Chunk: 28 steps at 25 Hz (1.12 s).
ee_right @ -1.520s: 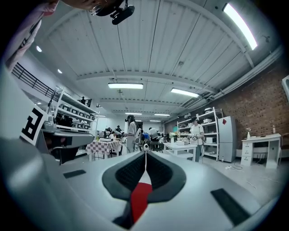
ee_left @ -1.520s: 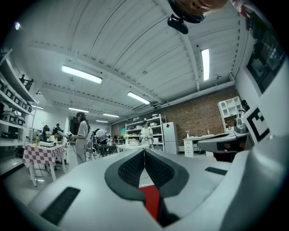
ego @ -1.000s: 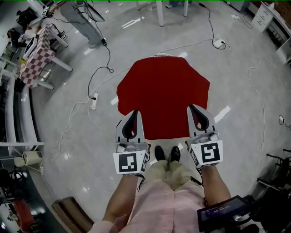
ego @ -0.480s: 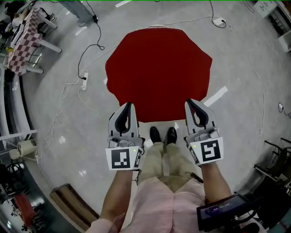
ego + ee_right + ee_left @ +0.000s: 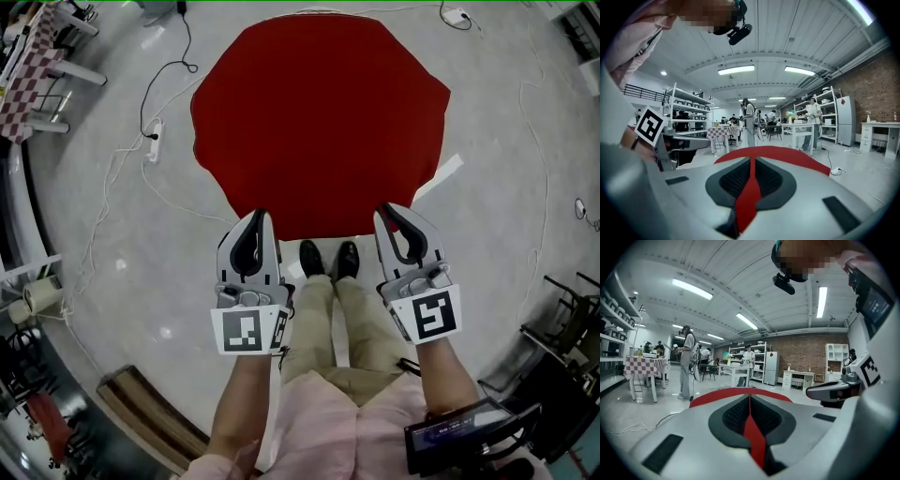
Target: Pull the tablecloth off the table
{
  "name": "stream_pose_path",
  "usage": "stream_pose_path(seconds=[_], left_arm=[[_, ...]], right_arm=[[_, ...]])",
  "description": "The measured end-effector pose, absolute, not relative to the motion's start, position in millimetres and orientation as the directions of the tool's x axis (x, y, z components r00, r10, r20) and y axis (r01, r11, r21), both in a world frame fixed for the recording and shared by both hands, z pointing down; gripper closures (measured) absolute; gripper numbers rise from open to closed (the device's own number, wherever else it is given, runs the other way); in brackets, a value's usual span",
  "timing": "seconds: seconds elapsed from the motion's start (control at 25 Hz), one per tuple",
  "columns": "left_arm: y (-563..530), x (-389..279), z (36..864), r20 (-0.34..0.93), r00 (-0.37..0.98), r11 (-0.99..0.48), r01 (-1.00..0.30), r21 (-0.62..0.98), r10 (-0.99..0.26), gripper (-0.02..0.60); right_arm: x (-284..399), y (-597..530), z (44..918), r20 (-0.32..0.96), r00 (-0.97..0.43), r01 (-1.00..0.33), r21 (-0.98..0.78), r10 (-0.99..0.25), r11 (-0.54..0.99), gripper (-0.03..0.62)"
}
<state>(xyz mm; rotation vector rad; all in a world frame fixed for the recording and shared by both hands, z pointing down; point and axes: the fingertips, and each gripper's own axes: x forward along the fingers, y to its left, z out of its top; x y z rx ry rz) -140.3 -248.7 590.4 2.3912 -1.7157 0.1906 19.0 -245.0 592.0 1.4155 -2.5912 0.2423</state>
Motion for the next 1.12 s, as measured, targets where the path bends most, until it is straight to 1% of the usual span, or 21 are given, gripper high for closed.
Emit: stream_pose_path(seconds=[0.16,0.32,0.52,0.56,0.68,0.76,0.84,0.96,1.08,1.12], left_arm=[[-248.8,-141.3,618.1,0.225,0.318,-0.302,-0.948,0.105,-0.921,0.555],[-250.8,-142.2,640.0,0.229,0.320,-0.299,-0.947,0.122,-0.920,0.555],[-255.5,-145.6,663.7,0.230,0.317,-0.296,-0.947,0.123,-0.920,0.555],[-256.1,-147.0,667.5,0.231,0.316,-0.295,-0.948,0.122,-0.920,0.555],[-255.9,-149.8,678.7,0.238,0.314,-0.294,-0.949,0.117,-0.919,0.555],[-254.5,-150.8,685.8,0.243,0.311,-0.291,-0.950,0.116,-0.919,0.554],[-253.3,-152.2,692.4,0.247,0.308,-0.286,-0.951,0.120,-0.919,0.555],[-252.4,-155.4,697.3,0.246,0.307,-0.284,-0.951,0.124,-0.919,0.555],[-250.2,-157.8,697.6,0.247,0.308,-0.285,-0.950,0.125,-0.919,0.555],[-249.8,-159.3,697.8,0.248,0.307,-0.284,-0.951,0.125,-0.919,0.554]], right_arm=[[17.9,-237.4,621.5,0.256,-0.548,-0.831,-0.058,-0.796,0.553,0.567],[9.8,-227.4,649.1,0.267,-0.599,-0.796,-0.098,-0.755,0.597,0.469],[-3.5,-216.0,682.3,0.283,-0.654,-0.745,-0.079,-0.701,0.663,0.376],[-7.1,-213.2,689.1,0.294,-0.662,-0.733,-0.065,-0.689,0.677,0.367],[-14.6,-199.8,713.8,0.373,-0.676,-0.686,-0.001,-0.636,0.728,0.345],[-16.5,-190.2,732.0,0.445,-0.671,-0.637,0.062,-0.593,0.768,0.335],[-20.3,-186.4,745.2,0.483,-0.659,-0.591,0.141,-0.577,0.794,0.324],[-29.3,-189.4,754.0,0.489,-0.633,-0.542,0.274,-0.601,0.794,0.313],[-29.9,-196.0,752.4,0.468,-0.586,-0.541,0.382,-0.661,0.750,0.313],[-29.5,-197.9,751.8,0.467,-0.575,-0.545,0.393,-0.671,0.741,0.326]])
